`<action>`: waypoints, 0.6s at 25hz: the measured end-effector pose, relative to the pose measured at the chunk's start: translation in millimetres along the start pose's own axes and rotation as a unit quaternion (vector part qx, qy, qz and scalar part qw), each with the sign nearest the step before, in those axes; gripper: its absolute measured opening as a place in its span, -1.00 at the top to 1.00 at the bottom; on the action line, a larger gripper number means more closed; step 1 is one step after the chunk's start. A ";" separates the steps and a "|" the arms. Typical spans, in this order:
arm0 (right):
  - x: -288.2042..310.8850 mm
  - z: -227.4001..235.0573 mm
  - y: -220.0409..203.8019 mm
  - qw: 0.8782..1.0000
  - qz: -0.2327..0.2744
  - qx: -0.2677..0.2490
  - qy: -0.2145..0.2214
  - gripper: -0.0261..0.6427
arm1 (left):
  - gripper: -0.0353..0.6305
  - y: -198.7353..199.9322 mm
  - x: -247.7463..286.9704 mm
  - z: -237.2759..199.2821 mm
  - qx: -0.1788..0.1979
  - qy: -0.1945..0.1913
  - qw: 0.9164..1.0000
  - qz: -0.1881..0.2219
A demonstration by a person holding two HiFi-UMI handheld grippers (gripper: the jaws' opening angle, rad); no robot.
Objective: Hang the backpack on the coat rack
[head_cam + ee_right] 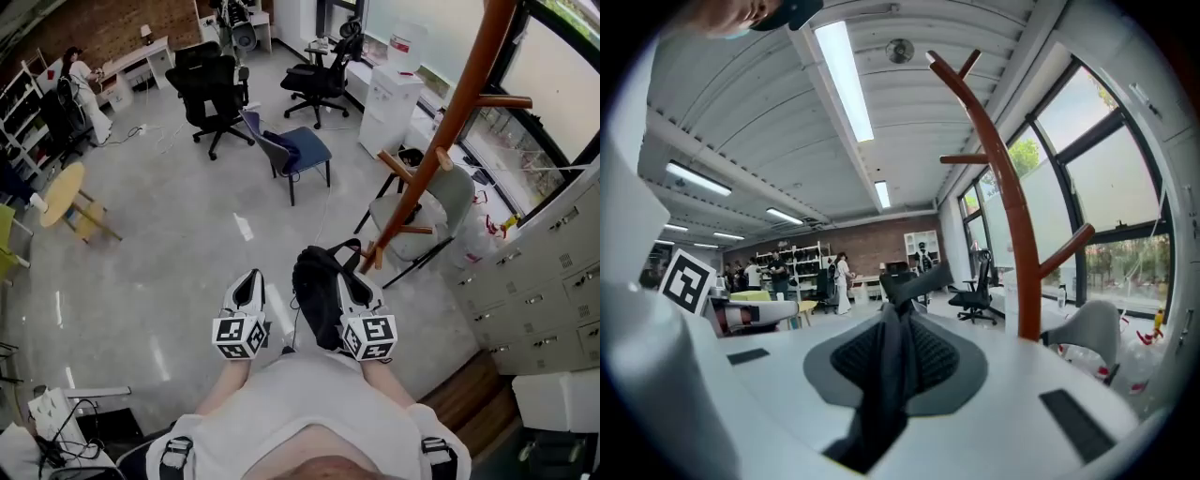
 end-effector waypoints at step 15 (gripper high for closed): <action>65.3 9.7 12.0 0.999 -0.032 -0.002 0.005 0.76 | 0.86 12.7 58.9 -25.9 -0.007 -0.011 1.000 -0.016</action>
Point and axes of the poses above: the fingertips, and each gripper's own axes: x forward along the fingers, z to its right, y out of its top, the point moved 5 cm from there along -x, backward along the fingers, and after that the axes turned 14 degrees about -z, right-handed, at the moved point
